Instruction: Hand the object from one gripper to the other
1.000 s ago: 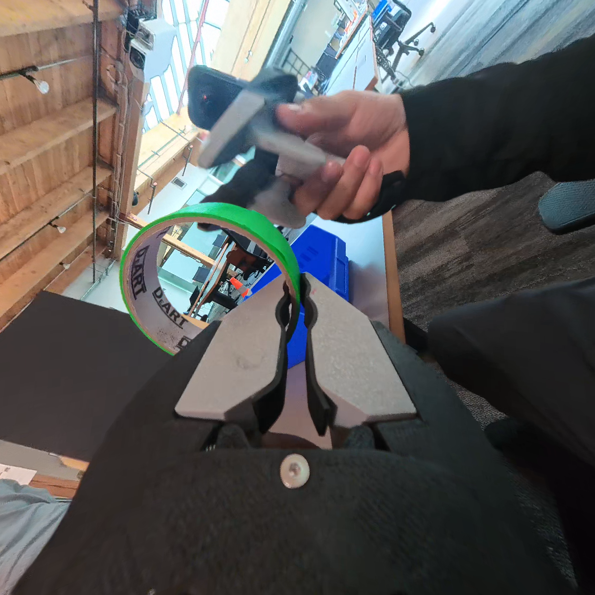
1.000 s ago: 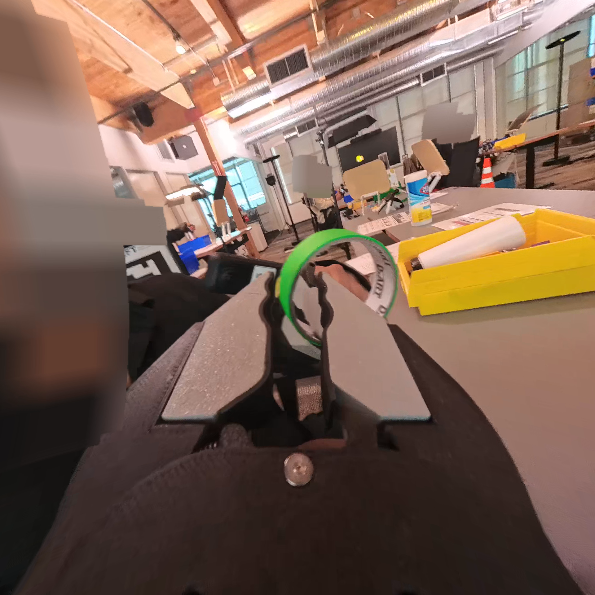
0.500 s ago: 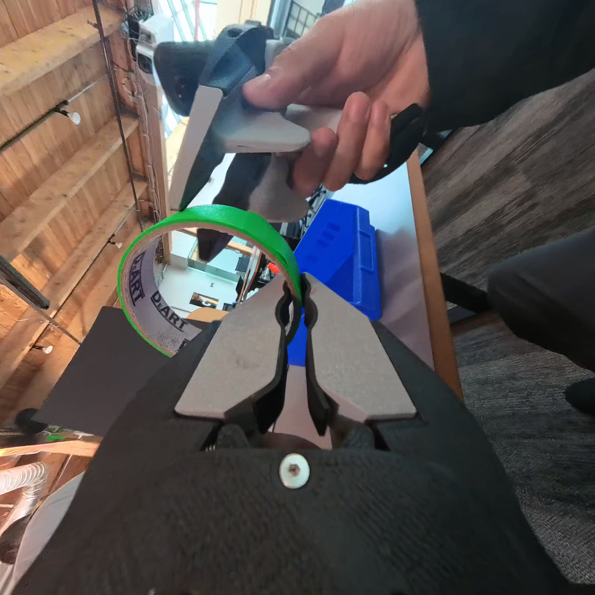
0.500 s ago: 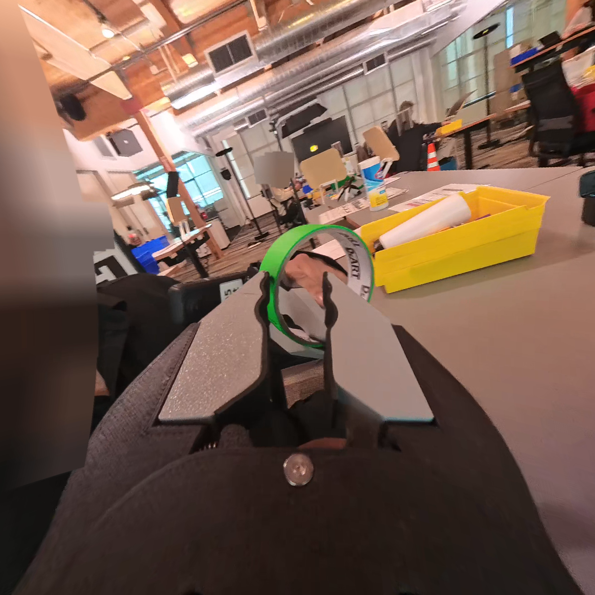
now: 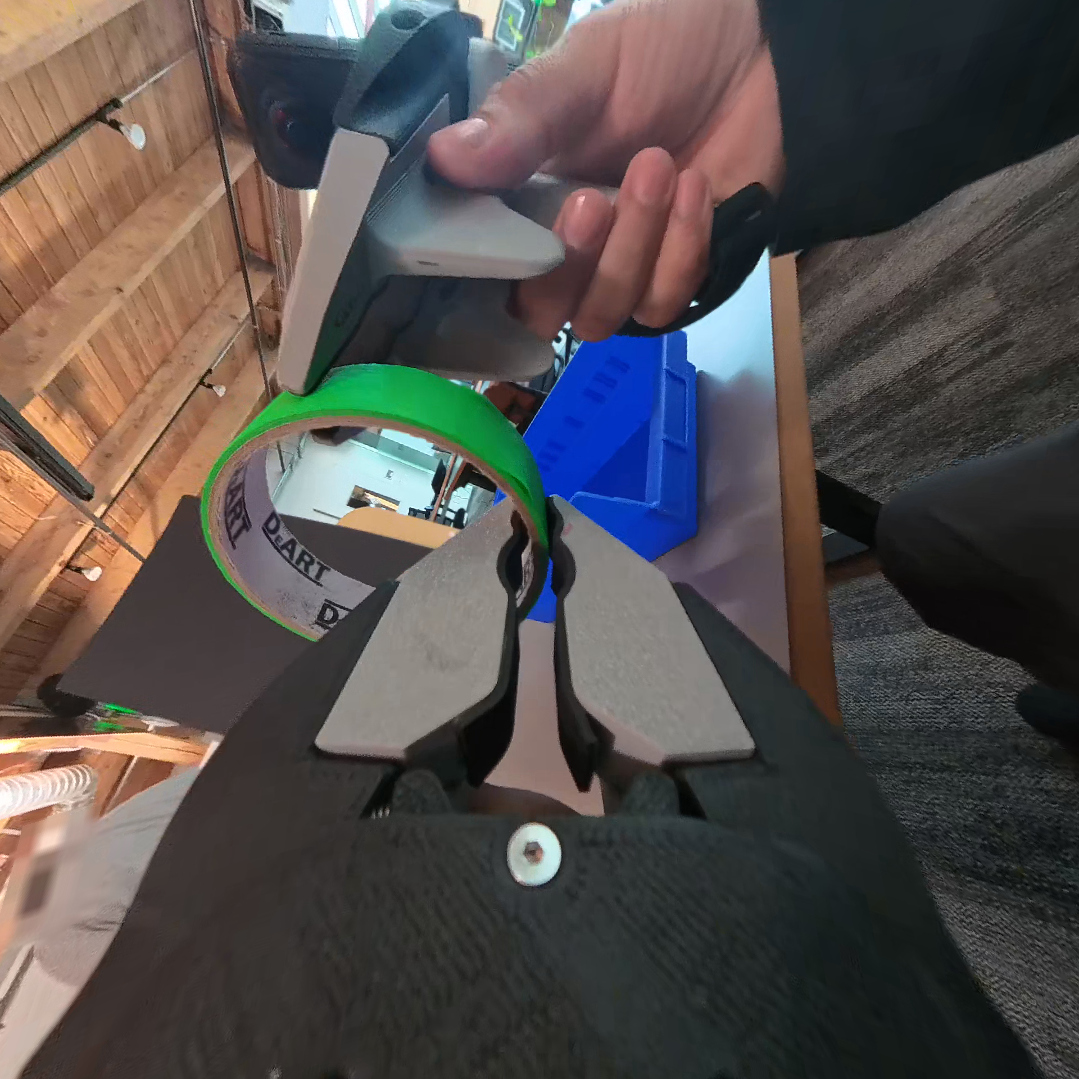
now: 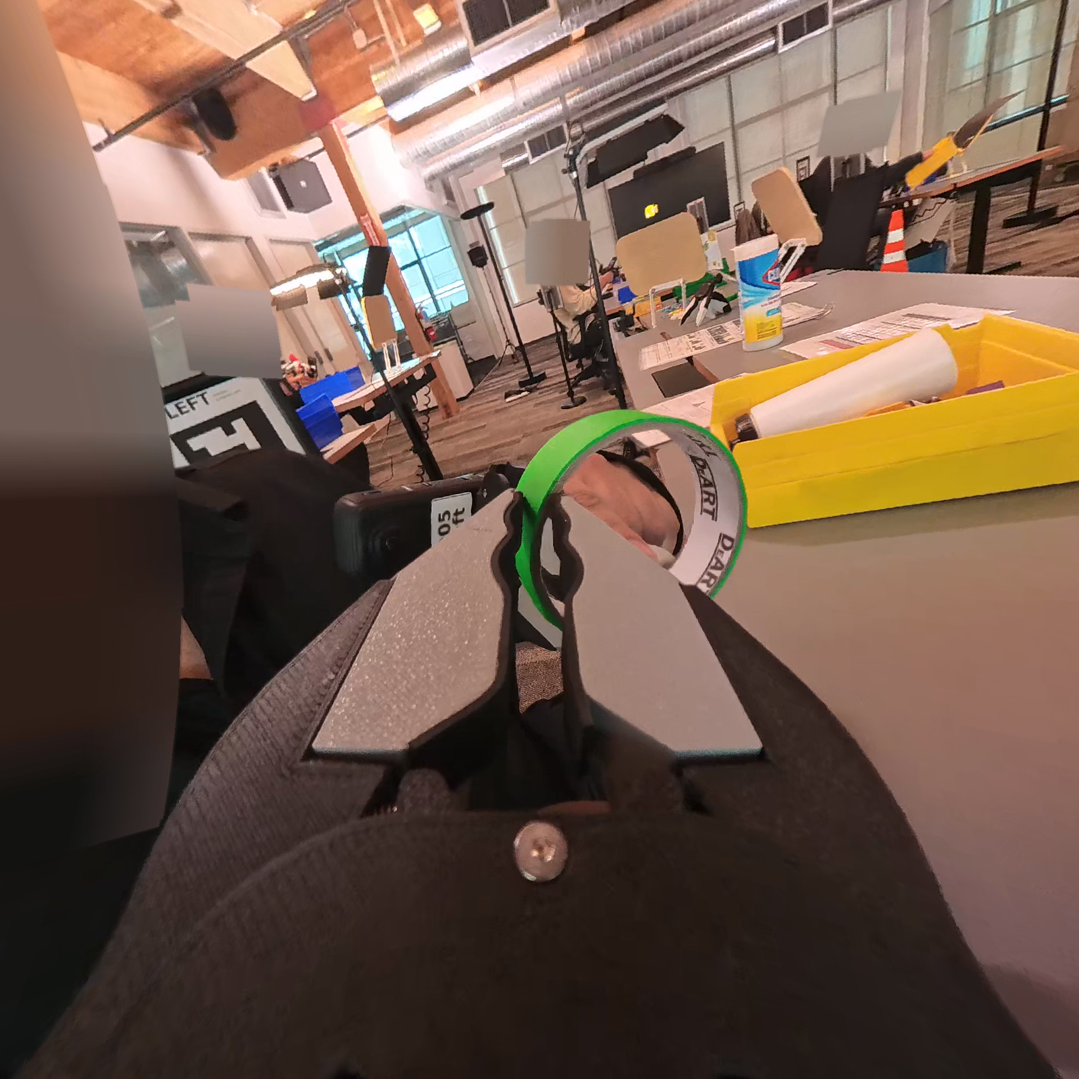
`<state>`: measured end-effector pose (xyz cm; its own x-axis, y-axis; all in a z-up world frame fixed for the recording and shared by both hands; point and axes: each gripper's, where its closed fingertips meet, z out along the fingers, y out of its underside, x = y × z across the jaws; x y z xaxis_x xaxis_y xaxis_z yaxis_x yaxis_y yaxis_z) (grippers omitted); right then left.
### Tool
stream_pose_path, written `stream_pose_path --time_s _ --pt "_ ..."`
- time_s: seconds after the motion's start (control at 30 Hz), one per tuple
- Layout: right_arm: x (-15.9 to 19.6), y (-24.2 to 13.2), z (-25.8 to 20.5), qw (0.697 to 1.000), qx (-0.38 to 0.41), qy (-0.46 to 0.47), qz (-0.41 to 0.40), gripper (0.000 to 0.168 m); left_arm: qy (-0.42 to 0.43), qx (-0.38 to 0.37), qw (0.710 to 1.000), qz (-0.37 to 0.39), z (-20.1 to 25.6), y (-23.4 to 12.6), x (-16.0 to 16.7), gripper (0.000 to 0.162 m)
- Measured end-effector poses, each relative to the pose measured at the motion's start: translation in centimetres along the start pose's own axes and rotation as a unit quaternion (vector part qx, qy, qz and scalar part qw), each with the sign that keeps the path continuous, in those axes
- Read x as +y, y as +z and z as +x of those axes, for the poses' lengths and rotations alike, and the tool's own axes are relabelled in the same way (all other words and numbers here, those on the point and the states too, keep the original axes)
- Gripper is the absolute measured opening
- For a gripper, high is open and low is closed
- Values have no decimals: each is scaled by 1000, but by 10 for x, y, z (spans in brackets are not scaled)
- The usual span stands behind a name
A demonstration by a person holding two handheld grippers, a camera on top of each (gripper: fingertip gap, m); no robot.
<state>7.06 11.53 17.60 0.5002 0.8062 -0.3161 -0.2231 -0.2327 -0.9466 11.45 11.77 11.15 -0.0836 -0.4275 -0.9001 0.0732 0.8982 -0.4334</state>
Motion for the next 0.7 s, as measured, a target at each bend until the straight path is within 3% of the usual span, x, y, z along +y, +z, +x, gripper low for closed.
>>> stream_pose_path --time_s 0.13,0.27,0.43,0.57,0.7 --pt "-4 9 -4 1000 -27 0 3 6 -22 -9 1000 -9 -8 -12 3 3" --pt "-10 13 -2 999 -33 -4 13 0 -57 -18 998 -3 -17 -24 0 14" --pt "-17 13 -4 999 -35 -13 23 0 -82 -19 996 4 -23 -33 -2 12" --pt "-22 9 -1 999 -12 -30 34 0 -112 2 994 9 -21 -34 -3 13" --pt "-31 -1 7 995 47 -71 46 0 -204 56 977 28 -17 -36 -6 17"
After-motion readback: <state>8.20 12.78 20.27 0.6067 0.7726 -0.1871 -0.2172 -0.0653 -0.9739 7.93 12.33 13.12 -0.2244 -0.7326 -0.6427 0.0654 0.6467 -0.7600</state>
